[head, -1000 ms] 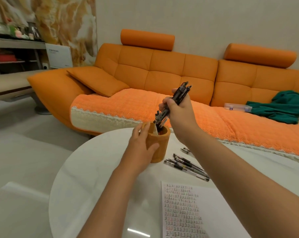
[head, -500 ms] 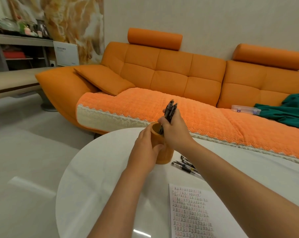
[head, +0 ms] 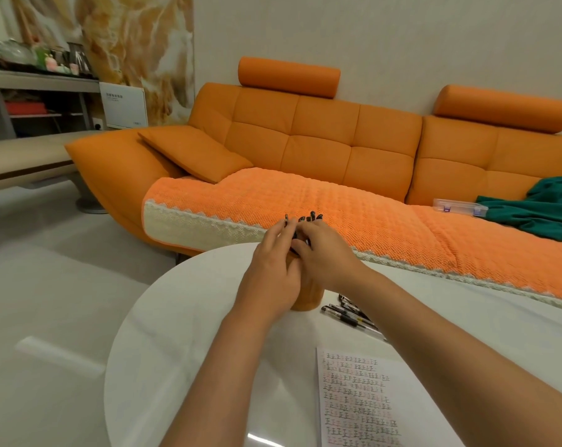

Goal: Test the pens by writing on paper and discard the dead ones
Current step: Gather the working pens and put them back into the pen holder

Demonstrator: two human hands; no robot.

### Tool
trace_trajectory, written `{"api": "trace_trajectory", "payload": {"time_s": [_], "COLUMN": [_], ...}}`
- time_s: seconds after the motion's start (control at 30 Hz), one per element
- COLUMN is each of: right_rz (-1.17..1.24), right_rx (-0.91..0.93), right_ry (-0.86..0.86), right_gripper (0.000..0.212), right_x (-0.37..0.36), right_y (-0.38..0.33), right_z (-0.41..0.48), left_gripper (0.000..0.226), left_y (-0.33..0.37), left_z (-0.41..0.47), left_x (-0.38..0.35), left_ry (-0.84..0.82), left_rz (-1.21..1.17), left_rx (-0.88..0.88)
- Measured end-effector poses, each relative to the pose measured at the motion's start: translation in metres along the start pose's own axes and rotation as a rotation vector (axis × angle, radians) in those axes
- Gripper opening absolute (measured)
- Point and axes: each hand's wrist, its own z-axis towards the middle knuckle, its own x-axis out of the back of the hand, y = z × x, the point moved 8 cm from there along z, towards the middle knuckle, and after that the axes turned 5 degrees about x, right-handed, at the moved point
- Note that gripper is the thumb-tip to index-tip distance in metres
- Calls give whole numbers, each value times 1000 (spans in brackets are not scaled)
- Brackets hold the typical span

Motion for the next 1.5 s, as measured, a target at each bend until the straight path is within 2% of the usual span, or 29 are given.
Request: {"api": "trace_trajectory", "payload": {"time_s": [0.1, 0.2, 0.23, 0.3, 0.4, 0.47, 0.53, 0.6, 0.67, 0.73, 0.87, 0.93, 1.17, 1.23, 1.37, 1.5], "right_rz": [-73, -25, 12, 73, 95, 49, -54, -183, -280, -357, -356, -323, -234, -244, -224, -204], "right_rx": [12, 16, 11, 5, -62, -135, -202, -239, -263, -275, -249, -236, -212, -181, -126, -69], "right_ry": [-19, -8, 27, 116, 164, 73, -101, -228, -288, -323, -347, -363, -465, -485, -457, -421], "right_gripper": [23, 39, 43, 35, 21, 21, 24, 32, 46, 52, 33, 30, 45, 38, 30, 27], "right_x": [-2, 4, 12, 29, 45, 42, 29, 17, 8, 1, -6, -7, -10, -13, -14, -15], "right_y": [4, 4, 6, 9, 29, 51, 72, 90, 101, 108, 115, 116, 113, 110, 101, 93], "right_z": [-1, -7, -10, -20, -39, -55, -75, -93, -107, -117, -126, -128, -128, -128, -127, -126], "left_gripper": [62, 65, 67, 66, 49, 32, 20, 16, 21, 30, 47, 54, 65, 62, 36, 28], "left_y": [-4, -2, 0, 6, 30, 48, 61, 60, 46, 34, 26, 22, 13, 12, 14, 14], "left_z": [2, 2, 1, -1, -10, -16, -21, -25, -30, -36, -39, -39, -45, -45, -44, -39], "left_x": [-1, 3, 5, 12, 22, 18, -2, -32, -65, -86, -105, -109, -114, -112, -107, -101], "left_ry": [-33, -25, -4, 92, 290, 315, 201, -12, -247, -369, -434, -454, -547, -563, -560, -535], "left_rz": [28, 54, 59, 88, 124, 100, 86, 111, 198, 318, 373, 395, 545, 572, 587, 538], "left_rx": [19, 13, 17, 3, -114, -188, -237, -201, -86, -39, -14, 4, 18, 32, 21, 36]}}
